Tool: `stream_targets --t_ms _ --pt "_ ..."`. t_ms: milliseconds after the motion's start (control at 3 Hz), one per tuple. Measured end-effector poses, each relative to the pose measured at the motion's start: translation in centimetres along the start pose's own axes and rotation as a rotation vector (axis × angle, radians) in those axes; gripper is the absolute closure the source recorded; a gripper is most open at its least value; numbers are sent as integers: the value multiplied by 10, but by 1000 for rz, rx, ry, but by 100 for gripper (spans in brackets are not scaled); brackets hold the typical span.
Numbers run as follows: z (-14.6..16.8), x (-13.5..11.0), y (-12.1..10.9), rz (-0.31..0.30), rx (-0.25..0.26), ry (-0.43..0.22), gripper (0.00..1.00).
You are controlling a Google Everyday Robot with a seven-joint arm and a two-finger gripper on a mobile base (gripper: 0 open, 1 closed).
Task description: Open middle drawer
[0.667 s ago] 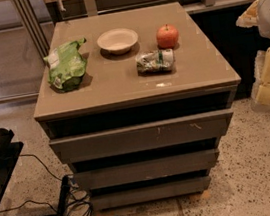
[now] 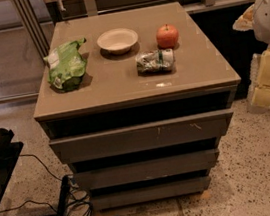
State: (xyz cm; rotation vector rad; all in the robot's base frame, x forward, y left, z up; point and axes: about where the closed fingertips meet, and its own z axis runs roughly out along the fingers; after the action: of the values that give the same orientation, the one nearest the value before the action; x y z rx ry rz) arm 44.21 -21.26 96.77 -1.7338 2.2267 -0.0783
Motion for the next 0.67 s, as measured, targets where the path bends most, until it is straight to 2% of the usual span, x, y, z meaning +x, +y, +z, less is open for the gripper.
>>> stream_targets --t_ms 333,667 --pt "42 5 7 -12 -44 -37 0" --pt "100 23 26 -27 -75 -118 0"
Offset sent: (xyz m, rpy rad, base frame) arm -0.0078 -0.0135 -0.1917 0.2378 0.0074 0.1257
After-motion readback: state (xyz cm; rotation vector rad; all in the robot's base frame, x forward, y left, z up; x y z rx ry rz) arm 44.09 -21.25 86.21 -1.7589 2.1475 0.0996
